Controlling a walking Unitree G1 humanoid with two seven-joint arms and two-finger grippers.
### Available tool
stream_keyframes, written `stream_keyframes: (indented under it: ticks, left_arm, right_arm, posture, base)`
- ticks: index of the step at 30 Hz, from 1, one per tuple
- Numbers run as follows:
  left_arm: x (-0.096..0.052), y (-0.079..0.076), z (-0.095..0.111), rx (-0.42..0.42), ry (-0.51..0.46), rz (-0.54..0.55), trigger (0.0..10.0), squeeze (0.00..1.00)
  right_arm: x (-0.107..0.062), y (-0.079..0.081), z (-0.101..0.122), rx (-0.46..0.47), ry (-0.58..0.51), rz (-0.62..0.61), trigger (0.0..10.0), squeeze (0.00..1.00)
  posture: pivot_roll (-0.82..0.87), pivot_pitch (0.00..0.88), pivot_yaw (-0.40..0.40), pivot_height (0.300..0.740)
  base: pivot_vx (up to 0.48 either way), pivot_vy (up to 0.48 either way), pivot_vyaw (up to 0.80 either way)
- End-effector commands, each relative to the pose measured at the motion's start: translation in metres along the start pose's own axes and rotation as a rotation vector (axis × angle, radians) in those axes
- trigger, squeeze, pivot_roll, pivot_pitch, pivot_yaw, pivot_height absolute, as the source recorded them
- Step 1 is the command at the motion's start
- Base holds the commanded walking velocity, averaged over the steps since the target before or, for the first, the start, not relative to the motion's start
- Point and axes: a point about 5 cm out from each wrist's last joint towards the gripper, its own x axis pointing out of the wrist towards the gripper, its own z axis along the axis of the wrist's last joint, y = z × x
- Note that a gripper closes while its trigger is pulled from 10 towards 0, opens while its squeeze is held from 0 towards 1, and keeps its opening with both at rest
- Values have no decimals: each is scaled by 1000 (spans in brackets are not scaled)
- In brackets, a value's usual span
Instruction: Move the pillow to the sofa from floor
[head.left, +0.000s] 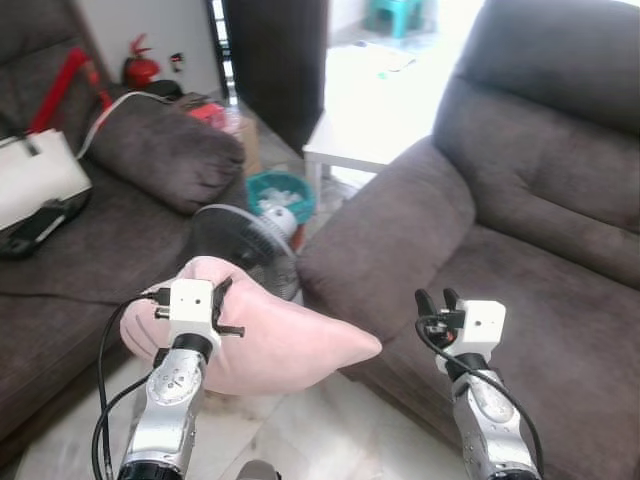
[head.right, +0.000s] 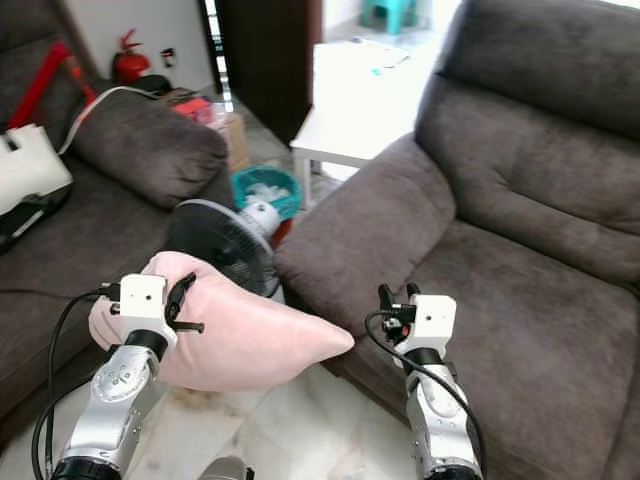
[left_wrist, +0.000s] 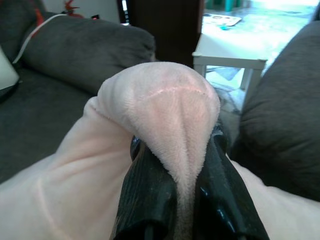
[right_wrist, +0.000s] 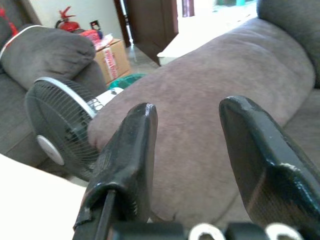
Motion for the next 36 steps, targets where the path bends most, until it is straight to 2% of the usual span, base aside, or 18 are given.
stream_keyframes:
  ticks: [1,24,30,36]
  left_arm:
    - [5,0,24,13,-111,-11,10000,0]
    - [6,-1,25,9,-106,-31,10000,0]
    - [6,-1,24,9,-102,-33,10000,0]
    - [6,0,24,10,-101,-34,10000,0]
  right_arm:
    - [-4,-5,-5,12,15,-22,10000,0]
    - [-4,-12,-4,15,-11,-54,10000,0]
    - [-3,-10,-4,19,-20,-50,10000,0]
    - [-3,-9,-4,20,-23,-47,10000,0]
  posture:
    - [128,0,-26,703]
    - [130,0,-14,703]
    - [134,0,-15,740]
    - [134,0,-14,740]
  base:
    - [0,0,0]
    - [0,0,0]
    - [0,0,0]
    - [0,0,0]
